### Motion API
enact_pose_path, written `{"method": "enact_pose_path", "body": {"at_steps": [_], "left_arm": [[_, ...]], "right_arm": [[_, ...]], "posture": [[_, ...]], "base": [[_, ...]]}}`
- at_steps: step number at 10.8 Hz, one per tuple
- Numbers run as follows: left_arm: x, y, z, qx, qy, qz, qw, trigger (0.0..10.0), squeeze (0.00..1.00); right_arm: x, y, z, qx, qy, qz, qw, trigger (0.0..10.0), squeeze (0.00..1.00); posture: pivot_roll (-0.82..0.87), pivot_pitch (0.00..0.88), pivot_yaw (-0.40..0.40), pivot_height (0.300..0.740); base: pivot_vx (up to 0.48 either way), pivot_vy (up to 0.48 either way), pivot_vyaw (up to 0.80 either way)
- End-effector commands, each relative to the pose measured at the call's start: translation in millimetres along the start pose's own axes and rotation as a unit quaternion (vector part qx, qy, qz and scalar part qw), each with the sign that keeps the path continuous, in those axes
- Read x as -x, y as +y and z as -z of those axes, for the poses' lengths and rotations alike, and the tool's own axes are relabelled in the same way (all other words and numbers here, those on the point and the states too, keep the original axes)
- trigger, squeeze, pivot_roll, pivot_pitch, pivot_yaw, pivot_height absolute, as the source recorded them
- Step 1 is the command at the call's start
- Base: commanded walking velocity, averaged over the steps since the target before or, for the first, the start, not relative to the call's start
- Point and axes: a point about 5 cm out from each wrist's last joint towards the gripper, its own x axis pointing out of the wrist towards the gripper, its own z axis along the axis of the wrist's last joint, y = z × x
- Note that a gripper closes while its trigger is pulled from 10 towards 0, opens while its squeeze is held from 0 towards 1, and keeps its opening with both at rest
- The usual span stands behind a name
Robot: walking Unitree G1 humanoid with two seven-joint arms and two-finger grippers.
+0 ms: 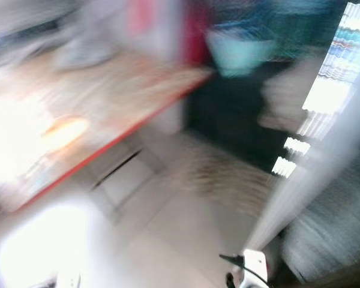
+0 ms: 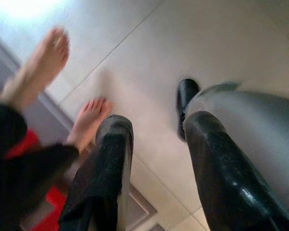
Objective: Restocking fridge
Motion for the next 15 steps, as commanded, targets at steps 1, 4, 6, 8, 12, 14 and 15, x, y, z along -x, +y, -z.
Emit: {"method": "enact_pose_path", "body": {"at_steps": [1,4,6,8,12,14,15], "left_arm": [[1.0,4.9,4.5,0.006,0.007,-0.009,1.000,10.0,0.00],[3.9,12.5,14.1,0.014,0.015,-0.021,1.000,10.0,0.00],[5.8,18.0,15.9,0.032,-0.003,-0.043,0.999,10.0,0.00],[3.9,14.0,5.2,0.038,-0.029,-0.039,0.998,10.0,0.00],[0.4,4.7,-32.5,0.046,-0.115,-0.042,0.991,10.0,0.00],[1.6,5.4,-49.3,0.046,-0.162,-0.049,0.984,10.0,0.00],[13.8,8.1,-92.7,0.028,-0.292,-0.095,0.951,10.0,0.00]], "right_arm": [[-0.2,5.0,4.8,0.005,0.007,-0.008,1.000,10.0,0.00],[-0.8,9.8,3.1,0.016,0.005,-0.017,1.000,10.0,0.00],[-0.4,14.8,10.9,0.039,0.007,-0.021,0.999,10.0,0.00],[0.8,12.2,17.6,0.038,0.007,-0.017,0.999,10.0,0.00],[1.2,6.8,18.0,0.030,0.009,-0.002,1.000,10.0,0.00],[1.2,6.2,18.3,0.030,0.011,0.002,0.999,10.0,0.00],[1.7,6.6,22.0,0.035,0.014,-0.002,0.999,10.0,0.00]], "posture": [[0.05,0.043,-0.022,0.740],[0.08,0.039,-0.038,0.740],[0.10,0.024,-0.030,0.740],[0.08,0.013,-0.028,0.740],[0.05,0.028,-0.038,0.740],[0.05,0.034,-0.041,0.740],[0.05,0.036,-0.036,0.740]], "base": [[0.000,0.000,0.67],[0.000,0.000,0.76],[0.000,0.000,0.67],[0.000,0.000,0.00],[0.000,0.000,0.00],[0.000,0.000,0.00],[0.000,0.000,0.00]]}}
